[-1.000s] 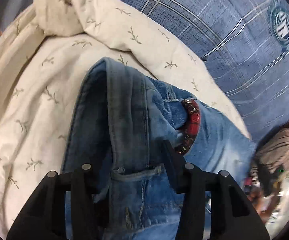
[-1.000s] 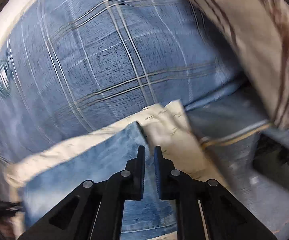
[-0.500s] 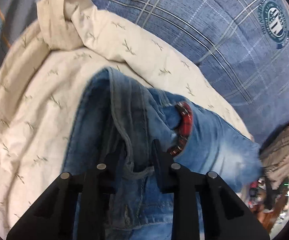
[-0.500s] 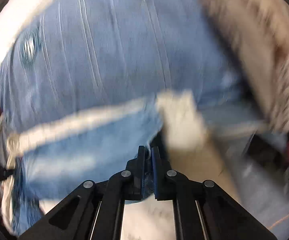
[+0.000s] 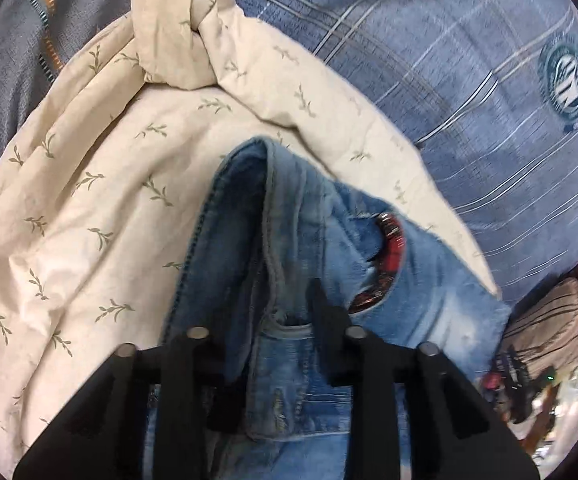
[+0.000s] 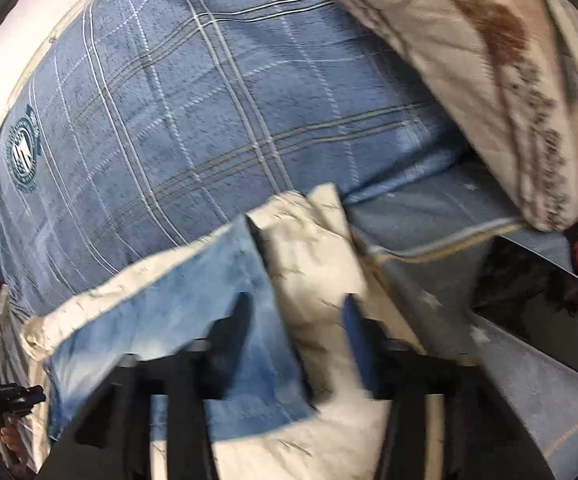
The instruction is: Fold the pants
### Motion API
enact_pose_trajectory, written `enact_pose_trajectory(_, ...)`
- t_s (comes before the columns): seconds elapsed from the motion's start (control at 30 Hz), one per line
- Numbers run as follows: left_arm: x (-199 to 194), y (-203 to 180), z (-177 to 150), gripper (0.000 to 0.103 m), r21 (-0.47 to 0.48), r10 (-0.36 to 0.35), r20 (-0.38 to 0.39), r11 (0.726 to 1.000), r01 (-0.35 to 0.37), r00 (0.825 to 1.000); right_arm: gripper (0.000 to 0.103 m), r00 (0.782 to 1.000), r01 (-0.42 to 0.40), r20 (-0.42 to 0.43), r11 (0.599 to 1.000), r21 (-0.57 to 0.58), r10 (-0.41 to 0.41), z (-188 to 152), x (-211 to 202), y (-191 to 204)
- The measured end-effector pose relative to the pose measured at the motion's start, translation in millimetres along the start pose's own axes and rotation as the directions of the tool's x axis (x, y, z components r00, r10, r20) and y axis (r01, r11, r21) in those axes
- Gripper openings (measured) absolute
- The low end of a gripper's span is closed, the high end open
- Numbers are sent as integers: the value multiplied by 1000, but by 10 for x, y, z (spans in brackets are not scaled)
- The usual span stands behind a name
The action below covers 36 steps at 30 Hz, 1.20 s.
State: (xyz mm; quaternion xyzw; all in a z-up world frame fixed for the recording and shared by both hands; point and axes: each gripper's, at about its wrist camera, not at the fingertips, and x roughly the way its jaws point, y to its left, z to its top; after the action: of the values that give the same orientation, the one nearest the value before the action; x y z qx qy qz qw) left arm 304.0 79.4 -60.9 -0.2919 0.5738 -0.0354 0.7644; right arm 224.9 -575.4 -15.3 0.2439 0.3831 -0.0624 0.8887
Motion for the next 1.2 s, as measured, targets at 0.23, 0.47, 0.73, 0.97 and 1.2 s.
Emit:
enact_pose_trajectory(0.23,364,-134,145,58,-62,-88,-64,995,84,994,33,994,17,-101,994,-105,-27,240,709,535)
enact_pose_trajectory(0.47,746,-343,439,29,38,60,-47,998,-59,997,9,988,127,-70,978,-163,-140,544,933,581)
enact_pose_trajectory(0.73,15,-29,446,39,-46,-87,19,995,87,996,53,1000,-3,-2,998,60,3,624,637,199)
enact_pose_trajectory(0.97,347,-14,434,49,-104,-63,-48,993,58,997,64,997,-45,-57,999,10,45,622,803,394)
enact_pose_trajectory(1.2,657,-256,544,33,-93,-6,-42,996,2,999,28,988,61,-125,974,-219,-90,558,1235,863)
